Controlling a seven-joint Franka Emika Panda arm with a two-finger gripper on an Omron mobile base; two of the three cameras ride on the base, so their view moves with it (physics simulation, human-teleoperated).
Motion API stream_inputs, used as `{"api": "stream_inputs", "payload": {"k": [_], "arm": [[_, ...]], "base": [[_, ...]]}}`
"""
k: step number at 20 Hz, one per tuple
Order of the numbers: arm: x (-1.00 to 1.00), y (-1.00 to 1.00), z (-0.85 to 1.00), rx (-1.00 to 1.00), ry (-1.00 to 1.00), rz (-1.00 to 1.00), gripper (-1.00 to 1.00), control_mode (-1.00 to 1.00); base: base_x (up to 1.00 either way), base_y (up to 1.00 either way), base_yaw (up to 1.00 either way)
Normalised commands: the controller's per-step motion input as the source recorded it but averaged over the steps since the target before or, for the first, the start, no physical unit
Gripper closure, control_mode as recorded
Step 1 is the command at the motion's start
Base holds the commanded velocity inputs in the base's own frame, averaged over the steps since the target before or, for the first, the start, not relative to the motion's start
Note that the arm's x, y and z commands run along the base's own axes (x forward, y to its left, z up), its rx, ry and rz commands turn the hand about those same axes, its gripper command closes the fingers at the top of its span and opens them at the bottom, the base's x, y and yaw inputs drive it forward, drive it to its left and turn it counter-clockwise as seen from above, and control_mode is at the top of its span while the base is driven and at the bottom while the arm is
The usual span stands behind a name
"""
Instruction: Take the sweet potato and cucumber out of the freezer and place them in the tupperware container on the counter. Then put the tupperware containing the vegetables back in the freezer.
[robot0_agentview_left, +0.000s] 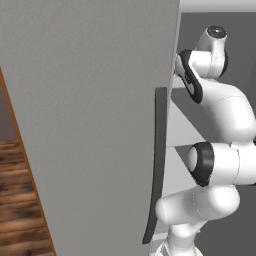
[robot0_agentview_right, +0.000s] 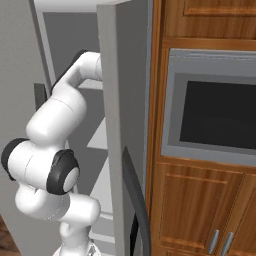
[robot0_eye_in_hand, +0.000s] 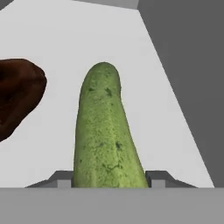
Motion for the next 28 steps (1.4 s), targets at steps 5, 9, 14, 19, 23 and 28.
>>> {"api": "stream_inputs", "payload": {"k": [5,9,14,19,23,28], "arm": [[-0.44,0.26,-0.01,0.00,-0.09,0.00,1.00,-1.00],[-0.80,0.24,0.06,0.01,-0.13,0.00,1.00,-1.00],[-0.98,0.19,0.29,0.09,-0.02,0.00,1.00,-1.00],[-1.00,0.31,0.51,0.15,0.00,-0.03,1.00,-1.00],[-1.00,0.34,0.36,0.12,0.01,-0.06,1.00,-1.00],[-1.00,0.17,0.04,0.07,0.07,-0.10,1.00,-1.00]], "base": [[0.00,0.00,0.00],[0.00,0.00,0.00],[0.00,0.00,0.00],[0.00,0.00,0.00],[0.00,0.00,0.00],[0.00,0.00,0.00]]}}
